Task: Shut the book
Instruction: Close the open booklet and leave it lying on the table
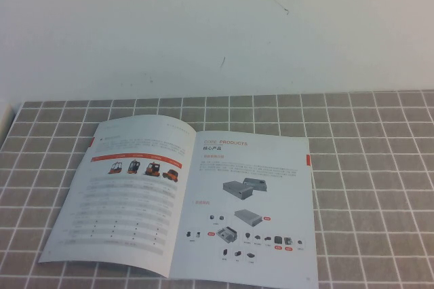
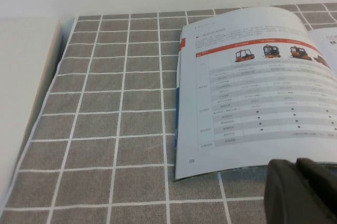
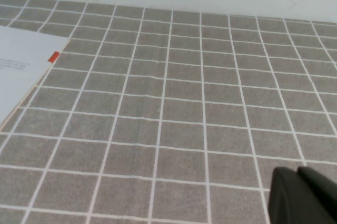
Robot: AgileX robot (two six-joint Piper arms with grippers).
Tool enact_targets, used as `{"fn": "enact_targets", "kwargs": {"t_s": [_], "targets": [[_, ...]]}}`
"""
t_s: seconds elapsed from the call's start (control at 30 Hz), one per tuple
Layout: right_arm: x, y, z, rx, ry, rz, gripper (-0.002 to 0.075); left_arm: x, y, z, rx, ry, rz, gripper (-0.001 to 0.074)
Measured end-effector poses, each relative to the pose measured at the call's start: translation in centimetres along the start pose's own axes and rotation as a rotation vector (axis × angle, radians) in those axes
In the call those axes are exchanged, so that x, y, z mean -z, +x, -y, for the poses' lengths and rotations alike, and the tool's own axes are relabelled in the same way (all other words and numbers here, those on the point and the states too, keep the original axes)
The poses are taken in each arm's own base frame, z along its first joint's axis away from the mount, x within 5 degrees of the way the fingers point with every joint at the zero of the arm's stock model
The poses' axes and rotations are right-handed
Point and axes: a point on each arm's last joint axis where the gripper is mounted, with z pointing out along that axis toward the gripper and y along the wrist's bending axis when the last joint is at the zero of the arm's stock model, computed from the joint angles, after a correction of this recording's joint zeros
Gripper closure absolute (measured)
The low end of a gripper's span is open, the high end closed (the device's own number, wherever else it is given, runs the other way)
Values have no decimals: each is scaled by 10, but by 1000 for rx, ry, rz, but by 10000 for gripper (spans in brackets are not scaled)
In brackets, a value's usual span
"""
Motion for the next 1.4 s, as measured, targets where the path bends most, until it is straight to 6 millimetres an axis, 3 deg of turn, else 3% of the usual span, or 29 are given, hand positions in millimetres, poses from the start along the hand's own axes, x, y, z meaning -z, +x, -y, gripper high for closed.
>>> {"fn": "enact_targets", "kwargs": {"t_s": [0.27,0.5,0.83,1.03,1.27,1.4], "targets": [[0,0,0,2,1,0,728,0,-2,0,0,0,29,737],[0,-3,0,2,3,40,728,1,-14,0,0,2,164,737],[11,-43,2,4,27,517,728,22,-59,1,0,12,724,737],[23,-59,3,3,38,738,728,35,-71,1,-2,14,922,737],[28,-65,4,-9,52,824,728,39,-74,1,49,42,975,737],[30,-68,5,-10,53,816,728,37,-74,7,-55,58,907,737]]}}
